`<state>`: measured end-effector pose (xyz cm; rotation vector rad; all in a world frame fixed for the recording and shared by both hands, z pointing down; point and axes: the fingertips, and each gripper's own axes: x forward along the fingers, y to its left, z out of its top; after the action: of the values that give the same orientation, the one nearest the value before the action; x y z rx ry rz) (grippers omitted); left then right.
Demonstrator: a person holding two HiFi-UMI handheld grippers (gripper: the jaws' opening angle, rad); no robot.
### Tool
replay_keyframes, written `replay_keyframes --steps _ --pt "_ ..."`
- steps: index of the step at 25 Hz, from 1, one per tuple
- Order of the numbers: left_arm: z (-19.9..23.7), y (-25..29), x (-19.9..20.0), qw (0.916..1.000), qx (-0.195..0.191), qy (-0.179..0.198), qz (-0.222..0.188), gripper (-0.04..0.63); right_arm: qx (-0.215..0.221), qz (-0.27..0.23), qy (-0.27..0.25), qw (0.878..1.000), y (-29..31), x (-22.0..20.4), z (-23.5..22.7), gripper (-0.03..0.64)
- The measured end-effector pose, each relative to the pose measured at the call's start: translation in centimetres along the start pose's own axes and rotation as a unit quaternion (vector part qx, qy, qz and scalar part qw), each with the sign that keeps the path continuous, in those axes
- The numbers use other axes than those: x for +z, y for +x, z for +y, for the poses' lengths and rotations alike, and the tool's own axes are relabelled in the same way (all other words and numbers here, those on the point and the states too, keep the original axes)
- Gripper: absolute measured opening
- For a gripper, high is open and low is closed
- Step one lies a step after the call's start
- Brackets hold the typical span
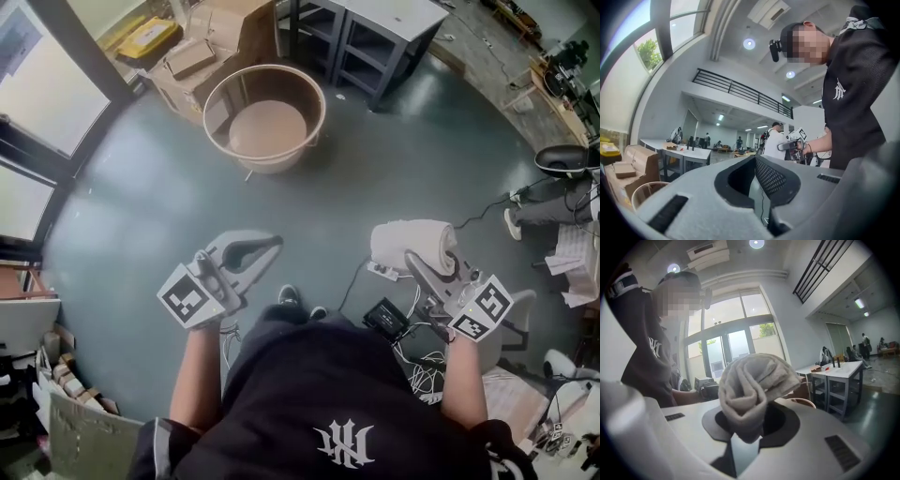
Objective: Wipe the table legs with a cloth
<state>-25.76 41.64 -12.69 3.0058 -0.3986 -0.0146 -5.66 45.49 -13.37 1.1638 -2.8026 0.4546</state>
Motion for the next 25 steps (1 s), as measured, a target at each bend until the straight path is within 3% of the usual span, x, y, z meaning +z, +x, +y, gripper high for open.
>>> replay_keyframes --steps 5,9,15,21,25 --pt "-5.1 0.8 0.5 0.9994 0.004 0.01 0.031 0.006 0.055 -0.011 0.008 0.998 -1.6 -0.7 3.0 0.077" --pt "-8.5 1.2 0.0 0.9985 0.032 0.006 0.044 0.006 0.075 0.007 -0.004 0.997 -4.2 -3.5 3.5 0.077" --pt "-13.0 -0.9 -3.6 0.9913 0.047 -0.006 0.123 0.006 0.12 -0.025 0.052 0.991 -6.5 -6.5 4.8 0.077" --pt "-12.4 -2.8 -4.6 0.9938 0.07 -0.027 0.082 0.006 0.131 -0.019 0.083 0.988 -5.9 -9.7 8.4 0.077" --pt "-13.1 -3.1 -4.1 0.9971 0.016 -0.003 0.074 0.006 0.113 -0.005 0.069 0.991 -5.5 -9.4 11.8 0.077"
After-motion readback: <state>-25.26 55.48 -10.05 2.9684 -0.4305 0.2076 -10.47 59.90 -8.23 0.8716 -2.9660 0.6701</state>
